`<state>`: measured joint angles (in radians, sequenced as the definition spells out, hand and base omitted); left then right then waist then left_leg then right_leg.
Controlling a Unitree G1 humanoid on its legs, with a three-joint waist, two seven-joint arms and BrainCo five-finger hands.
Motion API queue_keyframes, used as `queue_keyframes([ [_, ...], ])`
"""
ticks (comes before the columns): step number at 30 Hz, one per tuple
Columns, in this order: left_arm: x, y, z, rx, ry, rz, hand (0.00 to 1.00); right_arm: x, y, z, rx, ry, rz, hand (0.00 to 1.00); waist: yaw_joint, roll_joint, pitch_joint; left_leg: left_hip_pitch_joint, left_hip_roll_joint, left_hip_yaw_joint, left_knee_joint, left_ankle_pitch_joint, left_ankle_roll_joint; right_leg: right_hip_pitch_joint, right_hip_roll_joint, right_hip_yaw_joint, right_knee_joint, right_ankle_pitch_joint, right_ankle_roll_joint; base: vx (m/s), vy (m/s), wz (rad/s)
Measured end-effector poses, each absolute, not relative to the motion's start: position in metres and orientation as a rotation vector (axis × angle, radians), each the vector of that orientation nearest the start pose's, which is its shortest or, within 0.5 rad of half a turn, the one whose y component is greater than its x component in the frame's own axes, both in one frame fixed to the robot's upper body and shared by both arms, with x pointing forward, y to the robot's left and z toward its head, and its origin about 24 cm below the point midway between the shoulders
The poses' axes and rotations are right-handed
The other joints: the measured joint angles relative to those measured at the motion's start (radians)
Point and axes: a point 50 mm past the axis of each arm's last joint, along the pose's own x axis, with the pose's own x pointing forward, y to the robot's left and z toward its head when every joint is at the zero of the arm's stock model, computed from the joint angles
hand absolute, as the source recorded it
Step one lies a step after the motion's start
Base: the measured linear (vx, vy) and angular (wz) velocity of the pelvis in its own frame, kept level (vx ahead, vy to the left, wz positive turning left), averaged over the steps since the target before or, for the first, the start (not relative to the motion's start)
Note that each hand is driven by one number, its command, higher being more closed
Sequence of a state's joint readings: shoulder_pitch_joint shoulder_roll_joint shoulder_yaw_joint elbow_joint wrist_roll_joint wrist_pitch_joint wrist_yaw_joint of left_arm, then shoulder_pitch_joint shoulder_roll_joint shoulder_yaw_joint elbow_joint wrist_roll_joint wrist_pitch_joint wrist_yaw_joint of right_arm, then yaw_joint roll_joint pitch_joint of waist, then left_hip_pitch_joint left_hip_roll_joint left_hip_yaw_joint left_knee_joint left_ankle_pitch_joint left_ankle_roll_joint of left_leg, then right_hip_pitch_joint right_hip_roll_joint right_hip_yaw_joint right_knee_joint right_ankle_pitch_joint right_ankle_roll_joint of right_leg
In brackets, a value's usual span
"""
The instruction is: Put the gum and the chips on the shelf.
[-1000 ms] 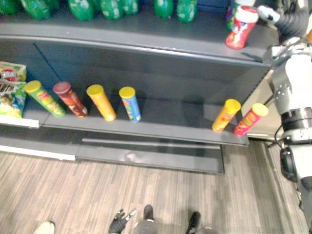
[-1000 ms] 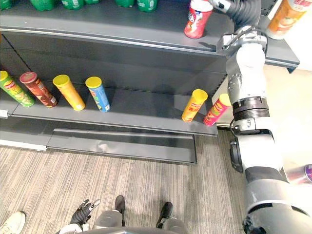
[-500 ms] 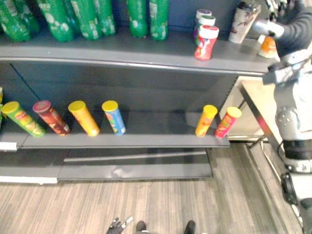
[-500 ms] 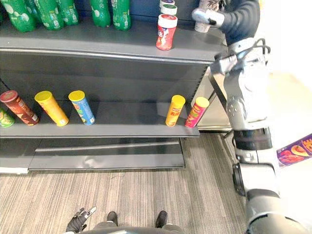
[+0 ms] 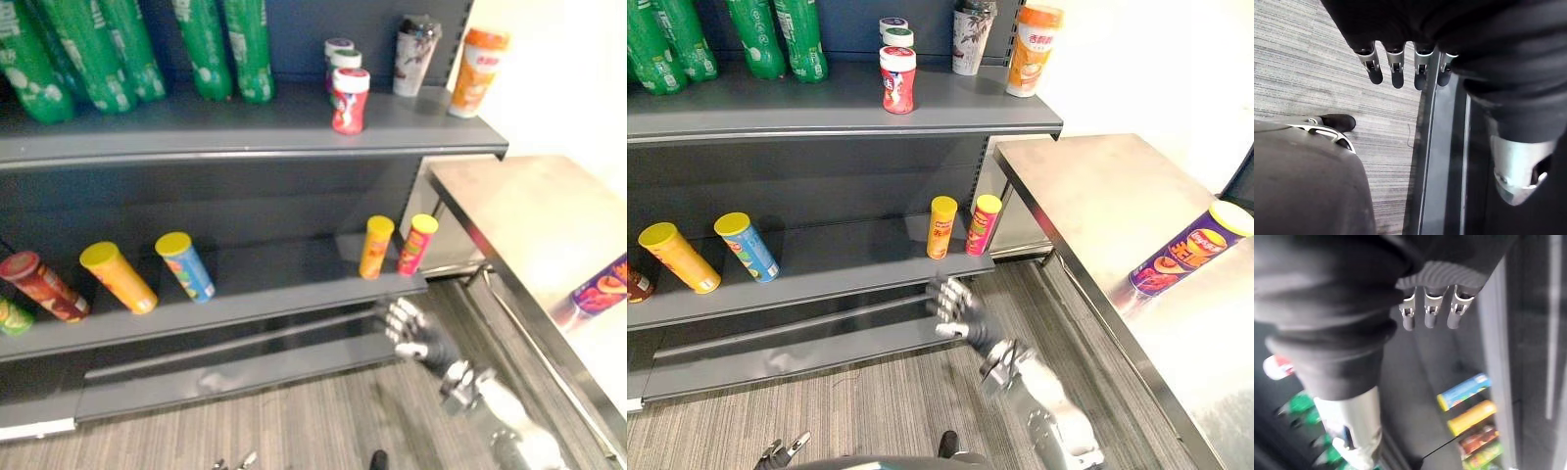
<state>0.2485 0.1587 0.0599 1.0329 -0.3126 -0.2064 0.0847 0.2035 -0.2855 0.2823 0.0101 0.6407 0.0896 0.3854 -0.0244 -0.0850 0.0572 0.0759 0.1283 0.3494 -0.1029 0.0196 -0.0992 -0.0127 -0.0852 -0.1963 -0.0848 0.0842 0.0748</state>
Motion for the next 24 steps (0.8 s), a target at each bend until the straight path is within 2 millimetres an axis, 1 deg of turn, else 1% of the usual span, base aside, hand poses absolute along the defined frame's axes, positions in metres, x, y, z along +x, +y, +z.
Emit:
queue_keyframes([
  [1, 0.043, 0.233, -0.157, -0.085, 1.030, 0.467, 0.00, 0.187, -0.131, -0.016, 0.445, 0.348, 0.542, 0.00, 0.000, 0.001, 0.000, 0.000, -0.001, 0.000, 0.000, -0.001, 0.001, 0.000, -0.001, 0.000, 0.000, 0.000, 0.000, 0.00, 0.000, 0.00],
  [3, 0.043, 0.230, -0.157, -0.078, 1.035, 0.456, 0.00, 0.177, -0.141, -0.047, 0.450, 0.455, 0.421, 0.00, 0.000, 0.016, -0.008, 0.000, -0.005, -0.001, 0.000, -0.004, 0.002, 0.001, -0.005, 0.000, -0.001, 0.000, 0.001, 0.04, 0.014, 0.02],
  [4, 0.043, 0.230, -0.157, -0.078, 1.035, 0.456, 0.00, 0.174, -0.144, -0.053, 0.450, 0.479, 0.391, 0.00, 0.001, 0.020, -0.011, 0.000, -0.007, -0.001, 0.000, -0.005, 0.002, 0.002, -0.007, 0.000, -0.001, 0.000, 0.001, 0.05, 0.018, 0.04],
  [5, 0.043, 0.229, -0.157, -0.077, 1.036, 0.451, 0.00, 0.169, -0.149, -0.063, 0.427, 0.508, 0.333, 0.00, 0.000, 0.028, -0.013, 0.003, -0.009, -0.003, 0.000, -0.008, 0.003, 0.006, -0.009, -0.002, -0.001, 0.000, 0.002, 0.04, 0.015, 0.04],
  [6, 0.043, 0.228, -0.158, -0.078, 1.037, 0.449, 0.00, 0.167, -0.151, -0.068, 0.425, 0.517, 0.302, 0.00, 0.000, 0.032, -0.014, 0.004, -0.010, -0.004, 0.000, -0.009, 0.003, 0.007, -0.010, -0.003, 0.000, 0.000, 0.003, 0.05, 0.016, 0.04],
  [8, 0.043, 0.225, -0.158, -0.083, 1.039, 0.443, 0.00, 0.159, -0.159, -0.083, 0.378, 0.552, 0.212, 0.00, -0.001, 0.047, -0.012, 0.012, -0.012, -0.006, 0.000, -0.013, 0.004, 0.016, -0.013, -0.008, -0.001, -0.004, 0.006, 0.05, 0.009, 0.04],
  [9, 0.043, 0.224, -0.158, -0.082, 1.039, 0.439, 0.00, 0.156, -0.162, -0.087, 0.375, 0.563, 0.177, 0.00, 0.000, 0.050, -0.013, 0.014, -0.012, -0.007, 0.000, -0.014, 0.003, 0.019, -0.013, -0.009, 0.000, -0.006, 0.007, 0.05, 0.003, 0.08],
  [11, 0.044, 0.223, -0.159, -0.085, 1.040, 0.433, 0.00, 0.145, -0.173, -0.103, 0.322, 0.598, 0.053, 0.00, 0.000, 0.056, -0.016, 0.017, -0.012, -0.010, 0.000, -0.016, 0.003, 0.024, -0.013, -0.015, 0.002, -0.012, 0.008, 0.05, -0.002, 0.08],
  [12, 0.044, 0.222, -0.159, -0.085, 1.040, 0.433, 0.00, 0.143, -0.176, -0.106, 0.297, 0.606, 0.032, 0.00, 0.000, 0.056, -0.016, 0.017, -0.012, -0.011, 0.000, -0.016, 0.003, 0.024, -0.014, -0.016, 0.002, -0.012, 0.009, 0.03, -0.006, 0.05],
  [13, 0.043, 0.222, -0.159, -0.085, 1.041, 0.433, 0.00, 0.133, -0.185, -0.116, 0.267, 0.653, -0.032, 0.00, 0.000, 0.057, -0.017, 0.018, -0.013, -0.017, 0.000, -0.016, 0.004, 0.027, -0.014, -0.017, 0.003, -0.013, 0.009, 0.03, -0.009, 0.06],
  [15, 0.043, 0.222, -0.159, -0.087, 1.045, 0.433, 0.00, 0.113, -0.198, -0.133, 0.282, 0.752, -0.141, 0.00, 0.000, 0.059, -0.015, 0.033, -0.014, -0.029, 0.000, -0.017, 0.004, 0.046, -0.015, -0.026, 0.006, -0.022, 0.011, 0.04, -0.006, 0.10],
  [16, 0.043, 0.221, -0.159, -0.088, 1.045, 0.433, 0.00, 0.110, -0.200, -0.134, 0.283, 0.763, -0.154, 0.00, 0.001, 0.060, -0.015, 0.036, -0.014, -0.029, 0.000, -0.017, 0.005, 0.049, -0.016, -0.027, 0.007, -0.024, 0.012, 0.03, 0.003, 0.10],
  [17, 0.042, 0.221, -0.159, -0.091, 1.046, 0.433, 0.00, 0.098, -0.206, -0.140, 0.278, 0.801, -0.197, 0.00, 0.001, 0.065, -0.013, 0.045, -0.015, -0.032, 0.000, -0.021, 0.007, 0.056, -0.017, -0.030, 0.014, -0.031, 0.013, 0.02, 0.010, 0.04],
  [18, 0.042, 0.220, -0.160, -0.094, 1.049, 0.434, 0.00, 0.088, -0.210, -0.144, 0.278, 0.833, -0.234, 0.00, 0.000, 0.068, -0.013, 0.050, -0.015, -0.031, 0.000, -0.027, 0.002, 0.057, -0.018, -0.030, 0.020, -0.036, 0.013, 0.00, 0.000, 0.00],
  [19, 0.041, 0.220, -0.160, -0.095, 1.051, 0.434, 0.00, 0.084, -0.212, -0.146, 0.278, 0.847, -0.250, 0.00, 0.000, 0.069, -0.013, 0.050, -0.015, -0.031, 0.000, -0.027, 0.002, 0.057, -0.018, -0.030, 0.020, -0.036, 0.013, 0.00, 0.000, 0.00],
  [21, 0.041, 0.219, -0.161, -0.106, 1.059, 0.434, 0.00, 0.070, -0.217, -0.151, 0.282, 0.888, -0.320, 0.00, -0.002, 0.071, -0.012, 0.049, -0.016, -0.031, 0.000, -0.027, 0.002, 0.056, -0.019, -0.030, 0.019, -0.037, 0.011, 0.00, 0.000, 0.00],
  [24, 0.040, 0.219, -0.162, -0.114, 1.063, 0.441, 0.00, 0.059, -0.220, -0.152, 0.300, 0.902, -0.377, 0.00, -0.002, 0.072, -0.011, 0.051, -0.017, -0.031, 0.000, -0.028, 0.002, 0.058, -0.020, -0.030, 0.019, -0.038, 0.011, 0.00, 0.000, 0.00],
])
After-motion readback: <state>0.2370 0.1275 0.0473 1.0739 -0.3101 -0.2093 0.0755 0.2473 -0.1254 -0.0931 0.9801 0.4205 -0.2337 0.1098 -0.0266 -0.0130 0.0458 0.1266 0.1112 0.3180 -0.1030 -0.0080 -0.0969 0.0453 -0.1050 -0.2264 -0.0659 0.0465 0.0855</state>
